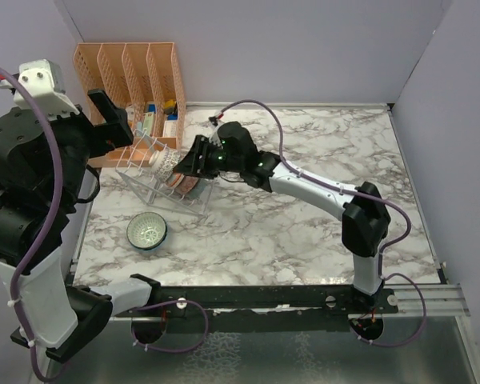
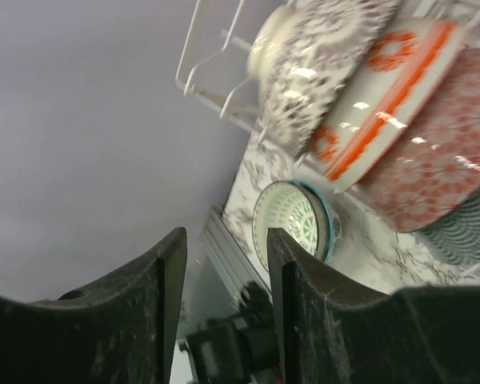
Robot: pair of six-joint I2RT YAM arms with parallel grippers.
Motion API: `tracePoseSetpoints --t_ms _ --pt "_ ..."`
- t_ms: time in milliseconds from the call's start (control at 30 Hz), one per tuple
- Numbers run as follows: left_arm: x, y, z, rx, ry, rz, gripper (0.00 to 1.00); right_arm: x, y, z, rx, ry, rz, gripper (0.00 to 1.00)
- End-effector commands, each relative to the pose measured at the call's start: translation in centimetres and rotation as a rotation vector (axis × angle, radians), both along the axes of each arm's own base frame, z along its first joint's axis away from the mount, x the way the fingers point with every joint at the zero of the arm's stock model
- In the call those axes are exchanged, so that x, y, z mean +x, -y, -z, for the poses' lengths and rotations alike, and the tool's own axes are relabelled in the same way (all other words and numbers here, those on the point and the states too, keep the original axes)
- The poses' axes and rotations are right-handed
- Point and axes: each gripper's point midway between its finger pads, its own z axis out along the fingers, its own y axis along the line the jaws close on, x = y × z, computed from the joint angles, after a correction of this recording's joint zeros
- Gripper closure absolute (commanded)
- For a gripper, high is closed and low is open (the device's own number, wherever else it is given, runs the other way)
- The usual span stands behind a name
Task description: Load the bowls into the dish rack
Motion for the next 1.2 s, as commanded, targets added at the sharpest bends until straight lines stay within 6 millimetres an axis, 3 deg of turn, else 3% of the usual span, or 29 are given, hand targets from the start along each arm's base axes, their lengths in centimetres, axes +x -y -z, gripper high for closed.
tracePoseSetpoints --t_ms 0,200,300,667,900,1167 --pt "-1.4 -0.8 -2.0 -0.049 0.069 -0.029 0.01 -6.3 -1.5 1.2 -0.236 0.229 -0.289 0.55" --pt "-1.4 -0.8 -1.5 -0.087 0.056 -0.040 0.01 -11.5 -5.7 4.1 -0.435 0.418 -0.494 0.55" --pt "-1.6 -0.9 -1.3 -0.109 0.062 -0.046 0.01 -13.0 -6.9 5.7 -0.454 0.393 -0.552 0.55" --pt "-2.2 -1.0 0.6 -0.151 0.035 -0.060 0.01 -9.6 -6.5 12.3 -0.669 0.375 -0.431 0.55" --pt "-2.3 -1.0 1.0 -0.152 0.025 -0.061 0.01 -8.7 -7.2 13.3 -0.671 0.389 -0.395 0.55" --pt "-2.5 -1.3 1.1 -0.142 0.025 -0.072 0.01 -8.8 -8.1 14.6 -0.657 0.373 -0.414 0.56"
